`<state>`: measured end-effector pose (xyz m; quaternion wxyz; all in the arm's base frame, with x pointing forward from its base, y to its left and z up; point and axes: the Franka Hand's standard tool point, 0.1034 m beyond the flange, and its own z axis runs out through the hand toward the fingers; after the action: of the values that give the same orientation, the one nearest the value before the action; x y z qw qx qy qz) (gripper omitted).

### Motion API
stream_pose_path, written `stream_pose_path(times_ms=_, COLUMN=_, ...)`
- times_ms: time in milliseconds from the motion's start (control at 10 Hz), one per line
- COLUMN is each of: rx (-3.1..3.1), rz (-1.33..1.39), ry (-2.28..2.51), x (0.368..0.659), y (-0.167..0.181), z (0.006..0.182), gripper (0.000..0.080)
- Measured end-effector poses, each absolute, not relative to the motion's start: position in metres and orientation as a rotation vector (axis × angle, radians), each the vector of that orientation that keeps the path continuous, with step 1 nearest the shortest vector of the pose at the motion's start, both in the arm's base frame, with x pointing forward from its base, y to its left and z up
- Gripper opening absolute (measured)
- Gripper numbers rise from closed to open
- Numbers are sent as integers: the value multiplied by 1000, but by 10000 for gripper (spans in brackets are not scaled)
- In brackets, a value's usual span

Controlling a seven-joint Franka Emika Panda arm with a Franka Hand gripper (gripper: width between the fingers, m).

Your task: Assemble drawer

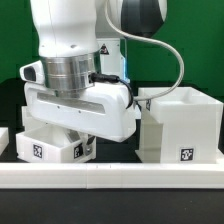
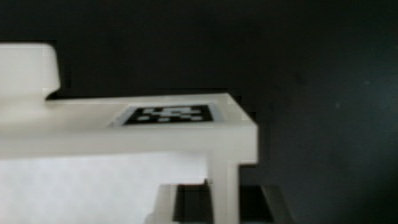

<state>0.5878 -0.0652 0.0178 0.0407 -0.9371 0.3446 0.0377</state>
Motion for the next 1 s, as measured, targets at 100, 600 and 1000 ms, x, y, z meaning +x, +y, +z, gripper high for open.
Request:
stream_pose_path(times_ms=100, rx=-2870, rz=115, ry=1055, x=588, y=-65, z=18, gripper=41)
stream_pose_path(times_ms=600, rx=-2922, rz=142, ry=821, x=586, y=-64, z=45, gripper=41)
stream_pose_path(times_ms=1000, rx=-2959, rz=154, ry=550, x=581, y=-73, z=57, gripper=41)
